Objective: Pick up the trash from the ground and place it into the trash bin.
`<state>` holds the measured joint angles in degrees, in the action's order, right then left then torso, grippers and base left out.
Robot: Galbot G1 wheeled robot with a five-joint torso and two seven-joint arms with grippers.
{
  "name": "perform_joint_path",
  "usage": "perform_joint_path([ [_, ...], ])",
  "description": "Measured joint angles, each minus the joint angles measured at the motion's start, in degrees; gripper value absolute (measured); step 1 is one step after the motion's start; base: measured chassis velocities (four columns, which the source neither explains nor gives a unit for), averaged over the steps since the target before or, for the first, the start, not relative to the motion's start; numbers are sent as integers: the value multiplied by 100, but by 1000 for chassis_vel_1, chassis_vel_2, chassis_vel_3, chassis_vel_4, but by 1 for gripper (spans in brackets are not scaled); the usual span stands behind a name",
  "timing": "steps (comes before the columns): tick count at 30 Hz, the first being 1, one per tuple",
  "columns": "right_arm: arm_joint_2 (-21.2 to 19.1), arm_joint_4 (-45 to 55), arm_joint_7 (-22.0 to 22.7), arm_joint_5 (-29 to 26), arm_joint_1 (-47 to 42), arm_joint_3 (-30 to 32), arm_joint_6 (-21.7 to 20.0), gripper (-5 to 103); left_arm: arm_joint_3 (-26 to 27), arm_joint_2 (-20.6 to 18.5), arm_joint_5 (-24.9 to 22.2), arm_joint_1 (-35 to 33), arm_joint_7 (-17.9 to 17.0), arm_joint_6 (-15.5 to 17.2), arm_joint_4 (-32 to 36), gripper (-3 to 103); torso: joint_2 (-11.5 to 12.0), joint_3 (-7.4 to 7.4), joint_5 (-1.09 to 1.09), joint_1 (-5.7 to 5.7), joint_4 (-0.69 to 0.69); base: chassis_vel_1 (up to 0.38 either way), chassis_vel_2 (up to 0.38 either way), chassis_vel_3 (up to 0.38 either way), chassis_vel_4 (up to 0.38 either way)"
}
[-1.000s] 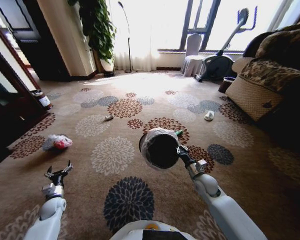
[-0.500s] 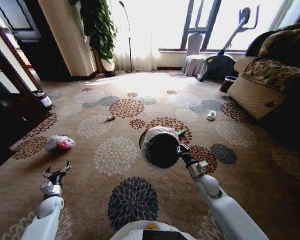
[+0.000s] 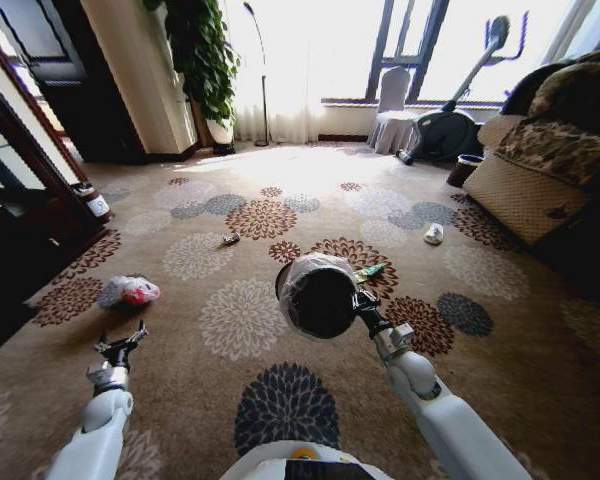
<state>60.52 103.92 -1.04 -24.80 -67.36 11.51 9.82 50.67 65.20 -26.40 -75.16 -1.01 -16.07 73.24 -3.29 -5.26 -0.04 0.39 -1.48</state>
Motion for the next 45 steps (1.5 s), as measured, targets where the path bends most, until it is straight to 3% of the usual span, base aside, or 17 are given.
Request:
perform_joint_path([
  [2, -13, 0, 0, 0, 6, 1, 2, 0, -15, -19, -3, 23, 39, 1, -16, 100, 0, -1, 9, 0, -1, 107, 504, -92, -498],
  [8, -62, 18, -3, 57, -45, 34, 57, 0, -117, -111, -52, 213, 143, 50, -233, 100, 2, -2, 2, 3, -4, 113, 382, -101, -342],
  [14, -113, 141, -2, 58, -112, 61, 109, 0, -434, -251, -127, 774, 169, 174, -838, 100, 1, 1, 10, -2, 3, 15, -7, -9, -20],
  [20, -138, 241, 1, 80, -177, 78, 152, 0, -781, -379, -134, 1385, 60, 199, -1334, 100, 1, 0, 4, -1, 3, -29, -52, 2, 40],
  [26, -138, 257, 0, 90, -192, 83, 161, 0, -912, -468, -382, 1479, -24, 423, -1365, 100, 1, 0, 4, -1, -4, -18, 56, 44, -44],
  [37, -142, 237, 1, 140, -167, 28, 198, 0, -1079, -493, -516, 1685, -222, 548, -1598, 100, 1, -2, 4, 3, 2, -90, 79, 79, -81],
  [39, -140, 212, 1, 99, -170, -2, 280, 0, -1123, -520, -476, 1854, -383, 618, -1841, 100, 1, -1, 2, 2, 0, 0, 0, 0, 0],
  [45, -147, 236, -1, 45, -182, -11, 395, 0, -1295, -643, -547, 2257, -425, 725, -2384, 100, 0, 0, 6, -1, -2, 0, 0, 0, 0],
])
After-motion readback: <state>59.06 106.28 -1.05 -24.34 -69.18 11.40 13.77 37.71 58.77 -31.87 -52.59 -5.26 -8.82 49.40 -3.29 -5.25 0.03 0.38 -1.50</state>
